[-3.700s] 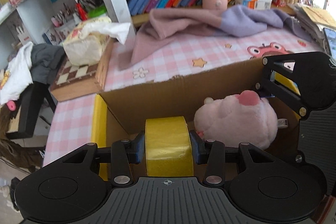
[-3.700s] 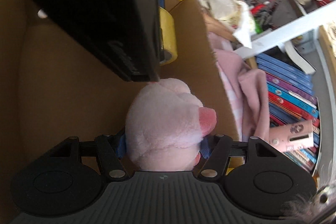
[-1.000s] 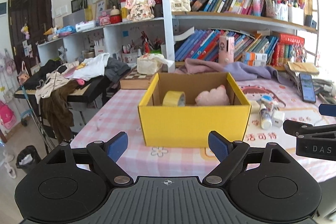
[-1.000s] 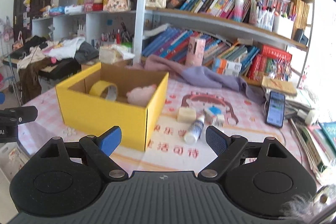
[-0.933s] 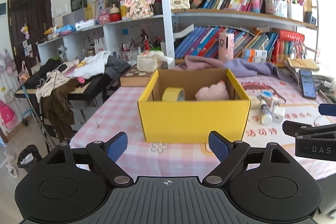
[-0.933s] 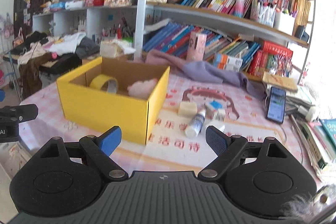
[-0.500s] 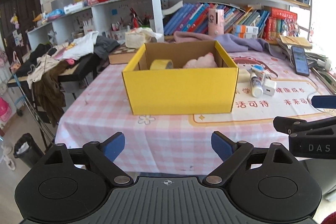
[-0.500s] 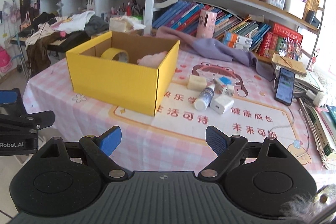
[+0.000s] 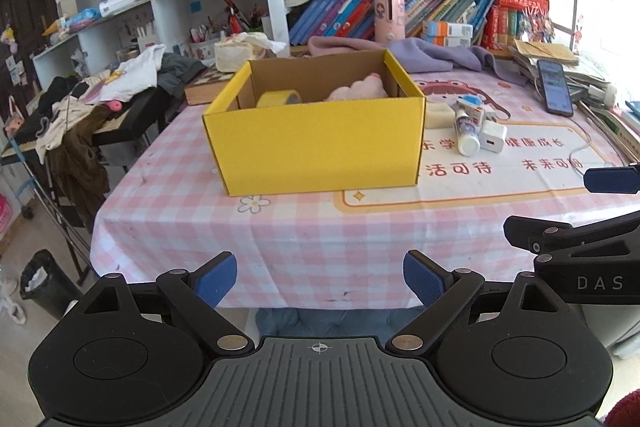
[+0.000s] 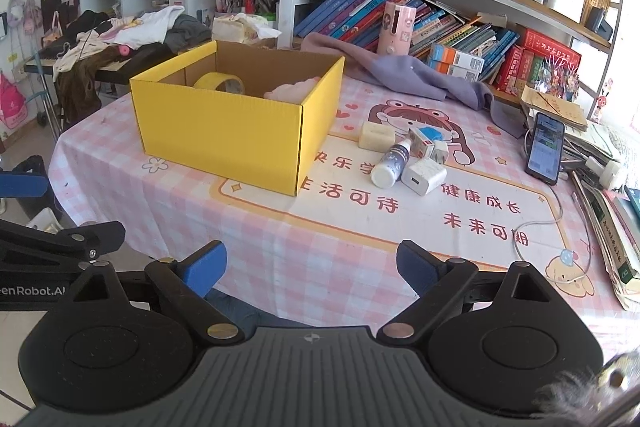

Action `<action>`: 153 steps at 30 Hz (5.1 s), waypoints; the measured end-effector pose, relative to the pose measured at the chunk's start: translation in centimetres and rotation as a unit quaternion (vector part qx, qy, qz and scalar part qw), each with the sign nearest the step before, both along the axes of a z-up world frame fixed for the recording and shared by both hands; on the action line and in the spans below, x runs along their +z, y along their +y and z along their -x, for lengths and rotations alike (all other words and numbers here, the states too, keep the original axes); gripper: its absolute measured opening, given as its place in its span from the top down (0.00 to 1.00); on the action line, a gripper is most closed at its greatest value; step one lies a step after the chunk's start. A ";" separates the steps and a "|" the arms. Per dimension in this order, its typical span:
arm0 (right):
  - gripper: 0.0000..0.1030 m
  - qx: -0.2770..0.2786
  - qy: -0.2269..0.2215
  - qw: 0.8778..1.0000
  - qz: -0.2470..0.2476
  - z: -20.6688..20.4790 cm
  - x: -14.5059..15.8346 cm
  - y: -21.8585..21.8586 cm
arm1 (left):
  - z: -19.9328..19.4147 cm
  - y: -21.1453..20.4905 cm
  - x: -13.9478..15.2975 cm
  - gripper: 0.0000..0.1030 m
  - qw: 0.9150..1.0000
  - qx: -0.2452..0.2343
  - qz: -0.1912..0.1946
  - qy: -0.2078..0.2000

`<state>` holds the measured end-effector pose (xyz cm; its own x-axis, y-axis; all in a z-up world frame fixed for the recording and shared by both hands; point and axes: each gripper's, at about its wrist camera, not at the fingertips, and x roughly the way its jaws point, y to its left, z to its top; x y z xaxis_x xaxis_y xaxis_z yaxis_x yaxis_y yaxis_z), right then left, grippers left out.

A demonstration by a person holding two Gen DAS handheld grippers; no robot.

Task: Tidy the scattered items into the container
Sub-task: 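Move both tools toward the spray bottle and white charger on the tablecloth, then close the left gripper on the spray bottle while the right gripper grasps the white charger, then lift the spray bottle and charger and carry both toward the yellow box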

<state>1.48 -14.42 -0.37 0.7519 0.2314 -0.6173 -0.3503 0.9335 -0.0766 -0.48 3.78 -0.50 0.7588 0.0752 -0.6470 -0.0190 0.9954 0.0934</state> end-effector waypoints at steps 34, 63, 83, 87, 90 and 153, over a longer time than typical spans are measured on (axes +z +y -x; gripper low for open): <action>0.09 -0.096 0.021 0.995 0.000 -2.1 -0.6 -7.7 | -4.2 -6.8 -1.2 0.10 0.994 -0.090 0.040 0.042; 0.10 -0.135 0.027 0.990 -0.004 -6.9 -0.8 -11.3 | -9.6 -11.1 -1.7 0.10 0.988 -0.148 0.040 0.036; 0.15 -0.097 0.061 0.993 -0.008 -16.3 -1.7 -13.9 | -17.1 -14.7 -2.8 0.12 0.989 -0.132 0.035 0.049; 0.15 -0.060 0.062 0.996 -0.008 -18.5 -1.4 -14.0 | -18.5 -15.8 -2.6 0.14 0.991 -0.126 0.028 0.046; 0.15 -0.037 0.064 0.997 -0.010 -20.1 -1.4 -14.2 | -19.6 -16.3 -2.6 0.17 0.993 -0.110 0.025 0.046; 0.38 0.098 0.155 0.983 0.009 -31.8 -7.5 -18.1 | -30.9 -19.4 -7.1 0.70 0.986 -0.037 0.045 0.154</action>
